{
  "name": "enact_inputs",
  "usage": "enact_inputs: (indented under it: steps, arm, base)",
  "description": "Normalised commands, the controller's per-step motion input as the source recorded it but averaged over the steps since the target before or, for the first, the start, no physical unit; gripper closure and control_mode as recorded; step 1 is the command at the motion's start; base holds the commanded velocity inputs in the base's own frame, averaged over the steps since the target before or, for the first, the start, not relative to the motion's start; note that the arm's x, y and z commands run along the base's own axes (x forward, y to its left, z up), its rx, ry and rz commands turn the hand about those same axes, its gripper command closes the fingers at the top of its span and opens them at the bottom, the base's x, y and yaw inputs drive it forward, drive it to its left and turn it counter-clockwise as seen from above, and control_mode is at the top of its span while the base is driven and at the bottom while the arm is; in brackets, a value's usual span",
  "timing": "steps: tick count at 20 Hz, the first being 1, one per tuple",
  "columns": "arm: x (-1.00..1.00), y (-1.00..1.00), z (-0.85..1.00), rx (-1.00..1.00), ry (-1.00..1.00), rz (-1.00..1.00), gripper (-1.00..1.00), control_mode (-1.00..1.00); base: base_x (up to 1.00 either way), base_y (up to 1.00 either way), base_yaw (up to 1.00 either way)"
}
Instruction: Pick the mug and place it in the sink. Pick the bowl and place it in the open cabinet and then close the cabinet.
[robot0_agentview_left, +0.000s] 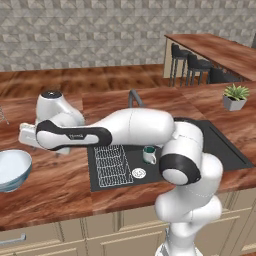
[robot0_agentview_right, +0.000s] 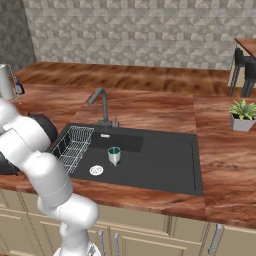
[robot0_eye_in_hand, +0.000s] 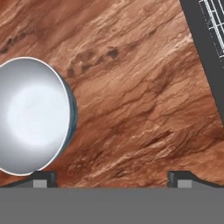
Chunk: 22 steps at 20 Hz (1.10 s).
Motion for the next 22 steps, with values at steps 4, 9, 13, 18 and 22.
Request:
enact_inputs:
  steps: [4,9,13,18,22]
  arm:
    - [0.00,0.24,-0.19,0.00,0.00,0.00,-1.00,-1.00]
    - [0.00,0.23,-0.14,0.00,-0.02,0.00,-1.00,-1.00]
    - [0.00,0.24,-0.18,0.00,-0.04,0.00,-1.00,-1.00]
    - [0.00,0.11,-0.04,-0.03,-0.11,0.00,-1.00,-1.00]
    - [0.00,0.04,-0.07,-0.05,-0.10,0.00,-1.00,-1.00]
  base:
    - [0.00,0.00,0.00]
    - [0.00,0.00,0.00]
    - [0.00,0.00,0.00]
    - [0.00,0.00,0.00]
    - [0.00,0.00,0.00]
